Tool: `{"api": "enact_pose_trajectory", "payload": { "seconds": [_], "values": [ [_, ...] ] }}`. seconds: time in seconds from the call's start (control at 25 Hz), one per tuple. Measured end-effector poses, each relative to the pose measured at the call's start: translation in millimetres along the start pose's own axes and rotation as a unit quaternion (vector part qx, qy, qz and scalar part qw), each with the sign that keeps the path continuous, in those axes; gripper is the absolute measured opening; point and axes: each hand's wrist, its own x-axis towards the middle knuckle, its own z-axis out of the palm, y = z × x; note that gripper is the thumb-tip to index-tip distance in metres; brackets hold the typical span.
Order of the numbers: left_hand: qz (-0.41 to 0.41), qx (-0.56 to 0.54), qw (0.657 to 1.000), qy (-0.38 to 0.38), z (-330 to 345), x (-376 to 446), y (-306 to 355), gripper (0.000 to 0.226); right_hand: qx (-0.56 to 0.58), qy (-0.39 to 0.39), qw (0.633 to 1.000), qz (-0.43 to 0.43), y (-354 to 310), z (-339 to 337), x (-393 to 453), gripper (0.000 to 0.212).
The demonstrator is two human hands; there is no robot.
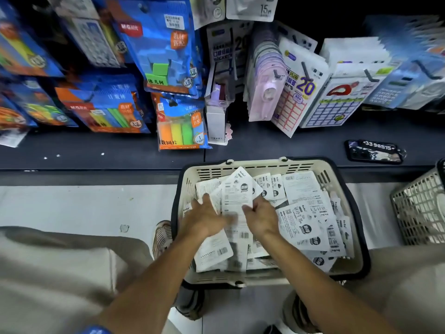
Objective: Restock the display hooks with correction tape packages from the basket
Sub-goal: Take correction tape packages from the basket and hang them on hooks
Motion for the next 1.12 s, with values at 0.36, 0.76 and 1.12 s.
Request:
{"api": "enact_pose_trajectory", "payload": {
  "seconds": [0.36,0.76,1.12],
  "values": [
    [0.055,0.112,0.984,0.124,62,-1,-13,0.120,0.043,0.153,0.972,-0.175,-7,-58,-2,0.035],
    [0.046,-0.169,0.974,0.146,49,3,-22,0.122,-0.130,-0.114,0.968,-0.184,20,-20,-9,0.080],
    [0.038,-0.314,0.903,0.292,4,-10,-15,0.064,0.050,-0.033,0.997,0.055,4,-6,8,0.047]
  ]
}}
